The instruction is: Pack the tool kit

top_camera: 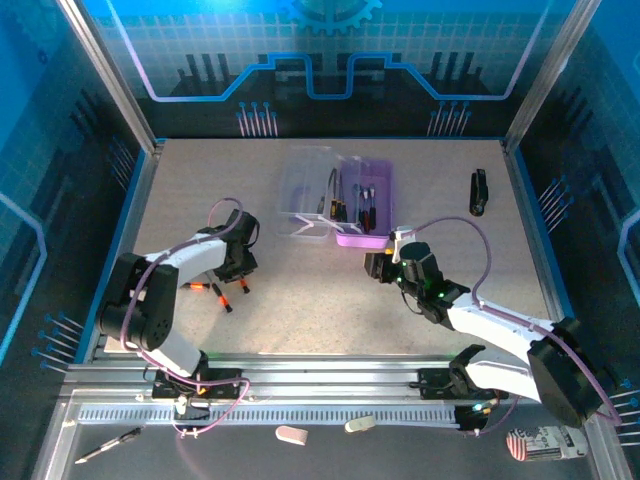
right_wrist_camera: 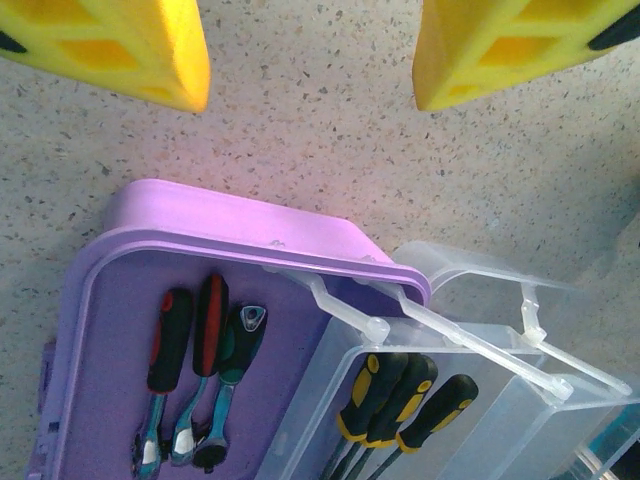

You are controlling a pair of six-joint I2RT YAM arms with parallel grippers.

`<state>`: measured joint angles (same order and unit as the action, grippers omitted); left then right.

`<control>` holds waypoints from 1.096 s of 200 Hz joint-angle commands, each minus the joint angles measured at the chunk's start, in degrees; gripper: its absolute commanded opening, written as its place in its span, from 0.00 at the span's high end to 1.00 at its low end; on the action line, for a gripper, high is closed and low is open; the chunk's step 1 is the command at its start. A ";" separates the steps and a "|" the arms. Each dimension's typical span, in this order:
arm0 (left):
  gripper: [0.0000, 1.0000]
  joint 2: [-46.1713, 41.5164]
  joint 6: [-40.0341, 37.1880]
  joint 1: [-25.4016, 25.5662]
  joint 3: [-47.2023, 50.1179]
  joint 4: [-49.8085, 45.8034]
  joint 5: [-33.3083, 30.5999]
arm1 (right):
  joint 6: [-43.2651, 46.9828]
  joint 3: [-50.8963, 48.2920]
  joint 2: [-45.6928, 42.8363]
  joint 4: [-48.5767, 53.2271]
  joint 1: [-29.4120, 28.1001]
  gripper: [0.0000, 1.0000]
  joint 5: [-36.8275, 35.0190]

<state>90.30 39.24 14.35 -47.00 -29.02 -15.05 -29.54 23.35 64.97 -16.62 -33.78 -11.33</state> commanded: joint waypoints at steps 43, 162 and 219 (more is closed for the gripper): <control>0.78 -2.20 -1.23 -0.37 3.25 3.96 3.93 | -0.78 1.08 -0.65 -1.85 0.16 0.44 0.59; 0.87 -13.48 -0.77 -0.29 4.75 2.82 3.48 | -1.14 0.63 -2.83 -1.04 0.21 0.44 -0.83; 0.87 -13.76 -4.95 0.27 -6.99 -2.45 4.08 | -1.13 0.64 -2.18 -1.47 0.21 0.44 -0.71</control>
<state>76.03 37.45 14.26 -46.63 -28.10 -11.49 -30.00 23.35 62.94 -16.78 -33.78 -11.53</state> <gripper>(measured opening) 0.137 0.560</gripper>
